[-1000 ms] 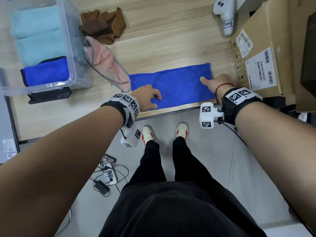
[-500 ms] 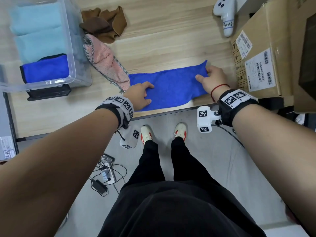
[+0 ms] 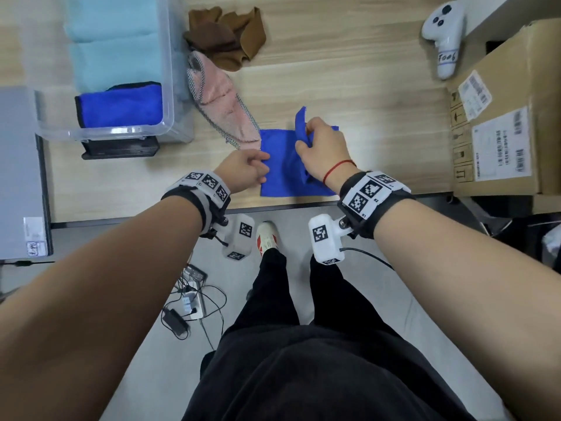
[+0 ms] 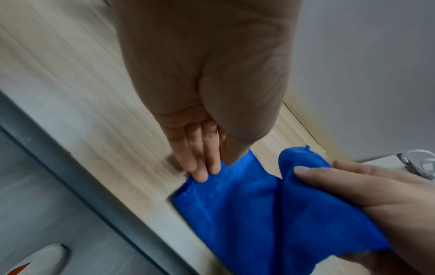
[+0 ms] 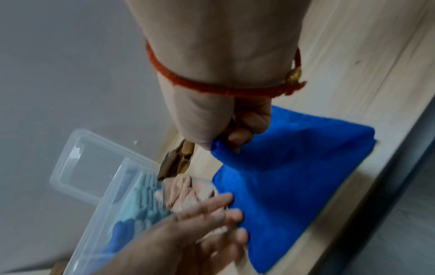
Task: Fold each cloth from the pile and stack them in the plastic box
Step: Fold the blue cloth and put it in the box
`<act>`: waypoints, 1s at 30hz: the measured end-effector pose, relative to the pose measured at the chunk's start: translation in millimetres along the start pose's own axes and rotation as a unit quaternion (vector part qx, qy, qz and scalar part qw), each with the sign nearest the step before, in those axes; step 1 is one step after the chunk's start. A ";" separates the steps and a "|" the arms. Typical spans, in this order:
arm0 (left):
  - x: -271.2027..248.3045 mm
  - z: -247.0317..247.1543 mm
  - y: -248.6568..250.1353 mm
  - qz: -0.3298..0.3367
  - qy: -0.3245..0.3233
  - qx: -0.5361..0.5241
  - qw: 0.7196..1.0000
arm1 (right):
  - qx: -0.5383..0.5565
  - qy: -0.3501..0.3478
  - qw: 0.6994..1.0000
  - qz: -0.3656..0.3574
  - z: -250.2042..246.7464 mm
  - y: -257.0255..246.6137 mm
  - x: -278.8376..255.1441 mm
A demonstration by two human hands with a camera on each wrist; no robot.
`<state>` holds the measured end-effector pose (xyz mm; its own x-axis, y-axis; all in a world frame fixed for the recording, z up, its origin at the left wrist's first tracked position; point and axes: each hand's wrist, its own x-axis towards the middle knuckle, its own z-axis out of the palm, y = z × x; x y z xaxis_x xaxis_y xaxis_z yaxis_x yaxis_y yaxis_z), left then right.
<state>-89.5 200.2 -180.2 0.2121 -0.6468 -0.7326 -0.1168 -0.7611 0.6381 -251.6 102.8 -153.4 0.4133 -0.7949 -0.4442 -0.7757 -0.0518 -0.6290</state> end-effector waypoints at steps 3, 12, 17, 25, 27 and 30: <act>-2.5 -0.8 1.7 -0.010 -0.011 -0.038 0.999 | -0.039 -0.024 0.999 -0.027 23.7 -9.7 -2.1; 2.0 -3.0 1.1 -0.014 -0.003 -0.053 0.998 | -0.037 -0.110 0.993 -0.034 43.9 -13.7 -5.2; 3.9 -4.4 -2.3 0.035 0.007 0.090 0.995 | -0.074 -0.074 0.994 -0.037 16.3 13.4 -3.7; 4.1 6.2 -0.7 0.048 0.080 0.250 0.964 | -0.156 -0.075 0.984 -0.035 -4.2 63.4 -19.5; 0.6 10.0 5.4 0.094 0.103 0.261 0.955 | -0.157 -0.064 0.983 -0.070 -4.5 64.0 -22.6; -6.4 16.7 12.2 0.188 0.059 0.287 0.937 | -0.166 -0.097 0.976 -0.100 0.5 65.2 -26.0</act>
<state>-108.5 194.2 -171.7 0.1534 -0.8902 -0.4289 -0.7008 -0.4040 0.5880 -312.7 120.3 -183.1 0.6307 -0.6202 -0.4664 -0.7682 -0.4141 -0.4882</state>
